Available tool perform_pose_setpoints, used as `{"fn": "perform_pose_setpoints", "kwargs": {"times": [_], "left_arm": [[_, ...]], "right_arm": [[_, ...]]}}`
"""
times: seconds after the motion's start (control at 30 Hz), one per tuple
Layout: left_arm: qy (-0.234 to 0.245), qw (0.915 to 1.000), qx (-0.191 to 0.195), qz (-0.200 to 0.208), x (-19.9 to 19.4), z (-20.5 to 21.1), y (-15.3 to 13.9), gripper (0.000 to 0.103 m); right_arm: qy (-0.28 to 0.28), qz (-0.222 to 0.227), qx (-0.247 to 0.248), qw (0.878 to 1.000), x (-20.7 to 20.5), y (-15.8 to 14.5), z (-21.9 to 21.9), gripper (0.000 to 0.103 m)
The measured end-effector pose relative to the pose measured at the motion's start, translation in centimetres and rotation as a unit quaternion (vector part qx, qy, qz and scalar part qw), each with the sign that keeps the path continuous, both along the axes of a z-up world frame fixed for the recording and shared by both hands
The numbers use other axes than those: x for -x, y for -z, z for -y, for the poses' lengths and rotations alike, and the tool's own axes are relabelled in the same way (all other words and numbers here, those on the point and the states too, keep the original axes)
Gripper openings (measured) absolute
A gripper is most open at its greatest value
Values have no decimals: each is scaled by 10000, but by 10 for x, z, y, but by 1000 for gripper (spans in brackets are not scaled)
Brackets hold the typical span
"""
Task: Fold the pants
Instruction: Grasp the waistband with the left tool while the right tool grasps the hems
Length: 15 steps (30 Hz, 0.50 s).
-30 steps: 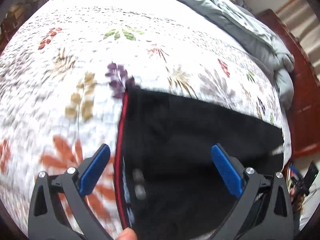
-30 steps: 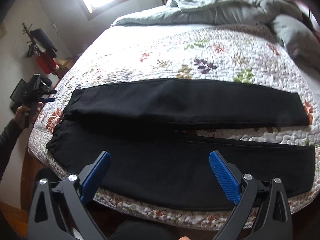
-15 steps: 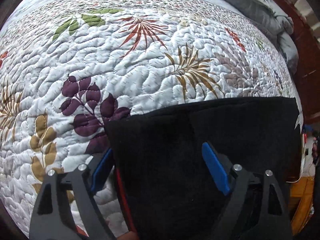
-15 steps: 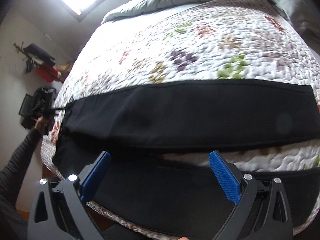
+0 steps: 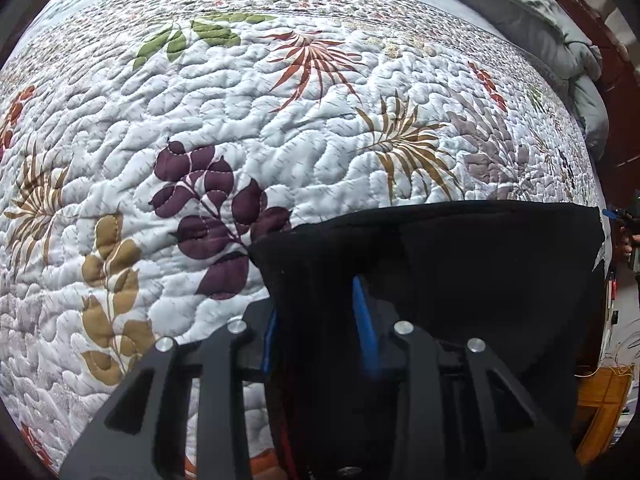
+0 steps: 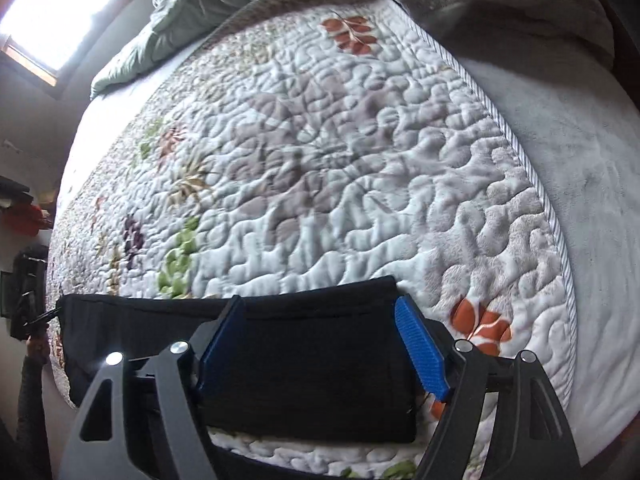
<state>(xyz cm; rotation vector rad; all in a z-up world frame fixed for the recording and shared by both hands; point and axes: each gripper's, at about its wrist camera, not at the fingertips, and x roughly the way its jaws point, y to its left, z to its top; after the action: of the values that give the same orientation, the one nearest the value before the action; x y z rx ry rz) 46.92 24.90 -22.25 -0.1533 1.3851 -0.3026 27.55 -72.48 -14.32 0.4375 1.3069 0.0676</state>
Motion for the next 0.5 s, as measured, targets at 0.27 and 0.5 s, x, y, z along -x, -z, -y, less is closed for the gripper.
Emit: {"fn": "perform_pose_setpoints", "kwargs": {"times": [0.27, 0.5], "left_arm": [[-133, 9997, -167, -140, -7, 15, 6, 43], [-365, 9993, -61, 10, 3, 3, -12, 18]], "right_arm": [[-428, -16, -552, 9976, 3, 31, 12, 76], [-619, 3, -863, 9943, 12, 26, 18, 45]]}}
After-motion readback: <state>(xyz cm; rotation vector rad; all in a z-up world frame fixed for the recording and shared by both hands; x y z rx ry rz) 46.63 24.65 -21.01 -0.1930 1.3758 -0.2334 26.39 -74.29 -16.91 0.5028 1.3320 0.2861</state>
